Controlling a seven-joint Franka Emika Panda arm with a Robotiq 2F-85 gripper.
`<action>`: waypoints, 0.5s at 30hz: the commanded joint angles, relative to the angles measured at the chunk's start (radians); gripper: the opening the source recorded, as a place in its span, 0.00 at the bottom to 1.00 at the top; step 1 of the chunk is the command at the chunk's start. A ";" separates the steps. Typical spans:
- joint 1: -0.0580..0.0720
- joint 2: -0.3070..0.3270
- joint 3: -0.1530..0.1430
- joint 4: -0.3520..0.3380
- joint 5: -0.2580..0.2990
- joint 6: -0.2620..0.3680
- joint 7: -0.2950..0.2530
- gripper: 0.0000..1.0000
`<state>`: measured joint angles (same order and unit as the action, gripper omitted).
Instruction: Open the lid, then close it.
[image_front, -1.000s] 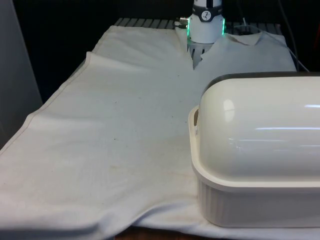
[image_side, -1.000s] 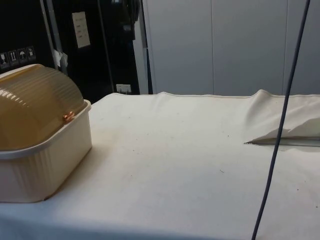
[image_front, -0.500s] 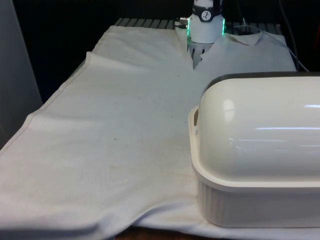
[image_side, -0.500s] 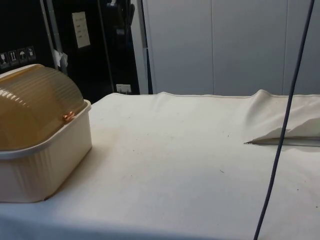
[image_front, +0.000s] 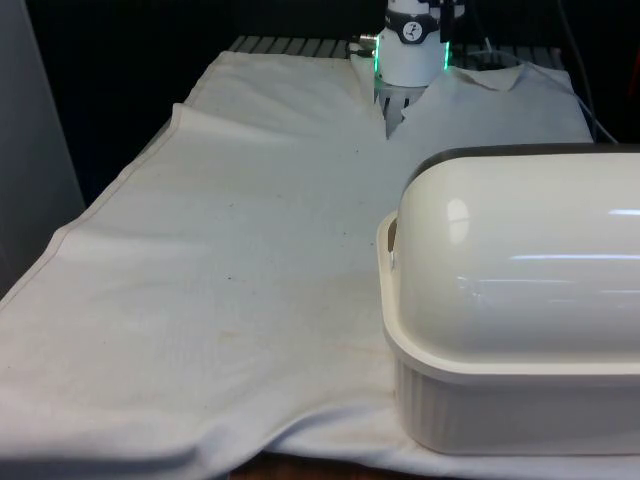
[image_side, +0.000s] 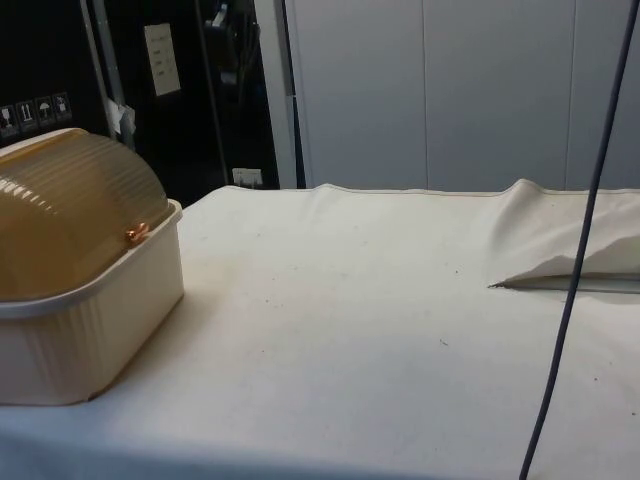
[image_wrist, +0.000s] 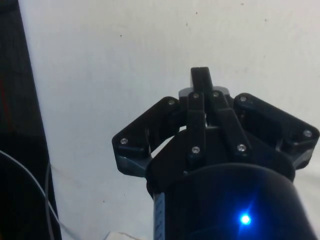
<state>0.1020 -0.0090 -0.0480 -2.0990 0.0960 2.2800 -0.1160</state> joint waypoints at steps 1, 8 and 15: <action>0.001 0.001 0.002 -0.005 0.000 0.010 -0.001 0.00; 0.006 0.020 0.020 -0.038 0.018 0.097 -0.018 0.00; 0.007 0.045 0.035 -0.053 0.023 0.160 -0.025 0.00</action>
<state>0.1070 0.0320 -0.0160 -2.1490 0.1030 2.4220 -0.1300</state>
